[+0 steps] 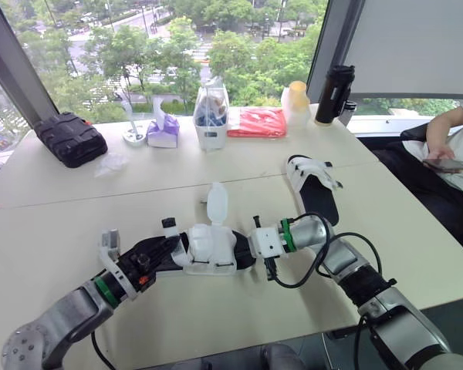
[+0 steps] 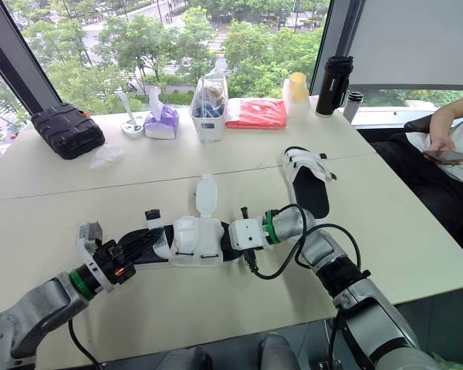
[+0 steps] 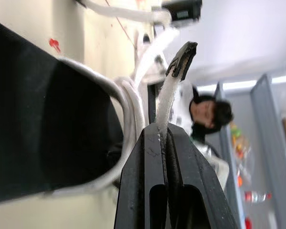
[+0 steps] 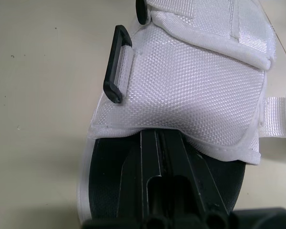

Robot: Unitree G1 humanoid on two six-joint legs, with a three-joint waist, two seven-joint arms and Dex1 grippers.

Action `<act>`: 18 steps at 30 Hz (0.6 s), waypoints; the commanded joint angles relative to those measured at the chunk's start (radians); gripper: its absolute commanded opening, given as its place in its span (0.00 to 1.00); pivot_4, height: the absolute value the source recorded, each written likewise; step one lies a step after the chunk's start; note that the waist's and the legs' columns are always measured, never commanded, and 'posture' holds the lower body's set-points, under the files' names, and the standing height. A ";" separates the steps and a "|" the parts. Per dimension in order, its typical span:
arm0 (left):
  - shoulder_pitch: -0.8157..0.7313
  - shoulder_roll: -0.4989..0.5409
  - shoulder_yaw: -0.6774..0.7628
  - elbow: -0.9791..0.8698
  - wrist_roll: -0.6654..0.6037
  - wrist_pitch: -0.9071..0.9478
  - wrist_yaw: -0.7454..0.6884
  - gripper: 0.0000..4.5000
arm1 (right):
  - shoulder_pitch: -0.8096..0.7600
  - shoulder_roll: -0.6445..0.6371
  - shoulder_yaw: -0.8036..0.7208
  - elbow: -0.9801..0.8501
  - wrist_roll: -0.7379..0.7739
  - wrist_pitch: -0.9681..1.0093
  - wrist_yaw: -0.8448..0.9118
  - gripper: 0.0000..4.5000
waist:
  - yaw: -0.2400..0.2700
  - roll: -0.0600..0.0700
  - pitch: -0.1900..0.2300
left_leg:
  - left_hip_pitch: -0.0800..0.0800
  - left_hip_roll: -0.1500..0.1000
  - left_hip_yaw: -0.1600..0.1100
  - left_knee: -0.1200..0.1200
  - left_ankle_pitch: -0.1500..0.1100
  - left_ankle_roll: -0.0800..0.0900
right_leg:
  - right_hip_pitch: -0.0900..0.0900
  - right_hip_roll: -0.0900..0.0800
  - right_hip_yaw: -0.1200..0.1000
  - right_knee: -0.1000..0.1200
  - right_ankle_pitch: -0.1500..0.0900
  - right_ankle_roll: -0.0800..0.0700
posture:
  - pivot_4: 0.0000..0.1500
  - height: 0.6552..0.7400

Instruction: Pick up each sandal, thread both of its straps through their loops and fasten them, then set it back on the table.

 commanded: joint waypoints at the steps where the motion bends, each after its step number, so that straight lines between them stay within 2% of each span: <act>1: -0.012 0.058 -0.003 -0.030 -0.003 -0.011 -0.083 0.01 | 0.031 -0.010 0.066 0.058 -0.061 0.014 0.037 0.00 | 0.000 0.000 0.000 | 0.000 0.000 0.000 0.000 0.000 0.000 | 0.000 0.000 0.000 0.000 0.000 0.000 | 1.00 1.00; 7: -0.094 0.141 -0.052 -0.027 0.043 -0.019 -0.195 0.01 | 0.029 -0.010 0.069 0.059 -0.062 0.011 0.038 0.00 | -0.001 0.000 0.001 | 0.000 0.000 0.000 0.000 0.000 0.000 | 0.000 0.000 0.000 0.000 0.000 0.000 | 1.00 1.00; 11: -0.174 0.182 -0.097 -0.007 0.138 -0.004 -0.314 0.01 | 0.028 -0.011 0.071 0.058 -0.063 0.012 0.038 0.00 | -0.002 0.001 0.001 | 0.000 0.000 0.000 0.000 0.000 0.000 | -0.001 0.000 0.000 0.000 0.000 0.000 | 1.00 1.00; 18: -0.274 0.177 -0.154 0.052 0.269 -0.019 -0.416 0.01 | 0.038 -0.013 0.078 0.036 -0.059 0.019 0.044 0.00 | -0.003 0.001 0.002 | 0.000 0.000 0.001 -0.001 0.000 0.000 | -0.001 0.000 0.000 0.000 0.000 0.000 | 1.00 1.00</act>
